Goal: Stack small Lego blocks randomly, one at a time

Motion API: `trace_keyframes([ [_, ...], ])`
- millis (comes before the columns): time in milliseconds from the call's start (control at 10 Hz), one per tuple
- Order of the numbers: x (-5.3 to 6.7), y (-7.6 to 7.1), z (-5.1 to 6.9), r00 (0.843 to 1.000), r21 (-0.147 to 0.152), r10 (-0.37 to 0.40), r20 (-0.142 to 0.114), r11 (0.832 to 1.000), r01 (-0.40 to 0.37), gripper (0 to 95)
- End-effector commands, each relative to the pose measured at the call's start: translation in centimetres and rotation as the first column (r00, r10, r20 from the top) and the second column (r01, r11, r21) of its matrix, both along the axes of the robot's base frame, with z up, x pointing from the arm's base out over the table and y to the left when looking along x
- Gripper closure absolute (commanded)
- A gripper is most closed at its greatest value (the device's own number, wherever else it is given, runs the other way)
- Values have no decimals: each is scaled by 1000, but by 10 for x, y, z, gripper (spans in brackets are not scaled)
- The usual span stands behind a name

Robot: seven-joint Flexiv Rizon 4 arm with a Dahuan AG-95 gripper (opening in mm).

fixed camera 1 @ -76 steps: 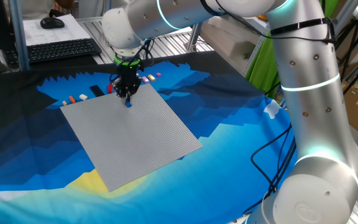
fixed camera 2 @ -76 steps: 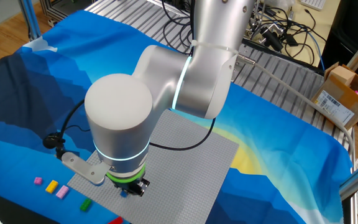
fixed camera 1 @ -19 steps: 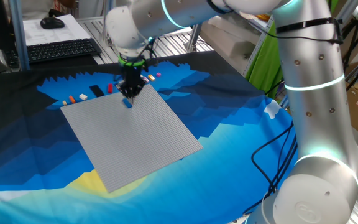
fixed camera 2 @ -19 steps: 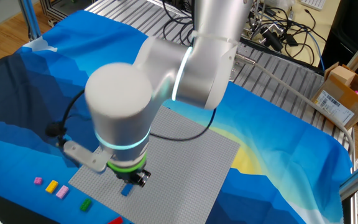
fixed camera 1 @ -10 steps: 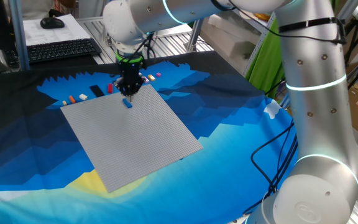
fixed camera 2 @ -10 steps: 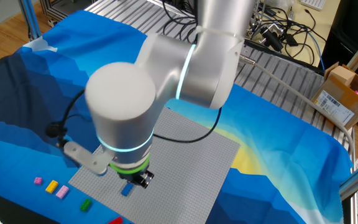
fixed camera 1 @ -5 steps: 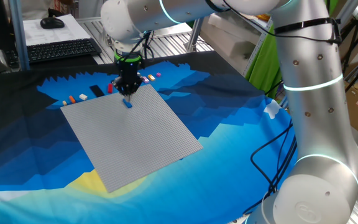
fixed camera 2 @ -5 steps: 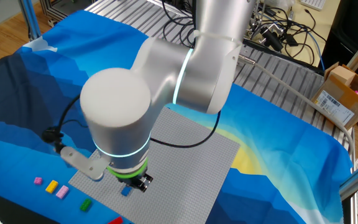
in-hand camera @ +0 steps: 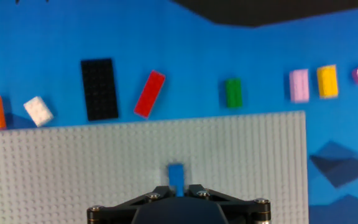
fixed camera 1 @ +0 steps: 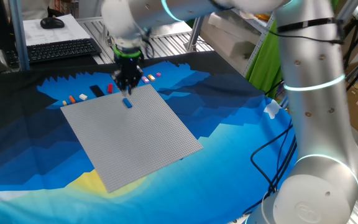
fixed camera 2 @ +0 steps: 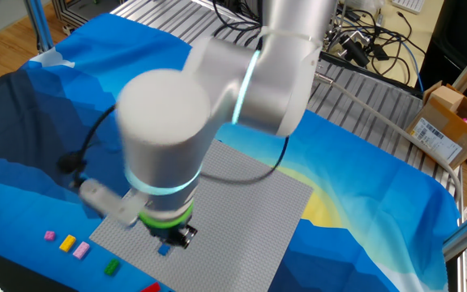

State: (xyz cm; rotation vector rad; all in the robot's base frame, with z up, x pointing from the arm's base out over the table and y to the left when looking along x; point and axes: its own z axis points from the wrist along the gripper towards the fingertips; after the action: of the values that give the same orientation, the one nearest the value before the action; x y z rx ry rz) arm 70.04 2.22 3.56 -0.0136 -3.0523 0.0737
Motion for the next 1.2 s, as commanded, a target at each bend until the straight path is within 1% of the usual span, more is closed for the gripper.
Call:
trace_keyframes([
  [100,5,-9,-1,1000,-3,9,13,1000,-9,570],
  [200,13,-16,-5,1000,-4,19,13,1000,-19,570],
  [300,17,-20,-6,1000,-3,22,15,1000,-22,570],
  [400,22,-24,-7,1000,-1,22,16,1000,-22,570],
  [500,33,-29,-7,999,6,30,13,1000,-30,570],
  [700,44,-34,-8,999,9,37,12,999,-37,570],
  [1100,50,-45,-10,998,5,66,12,998,-66,570],
  [1200,53,-51,-12,997,6,77,12,997,-77,570],
])
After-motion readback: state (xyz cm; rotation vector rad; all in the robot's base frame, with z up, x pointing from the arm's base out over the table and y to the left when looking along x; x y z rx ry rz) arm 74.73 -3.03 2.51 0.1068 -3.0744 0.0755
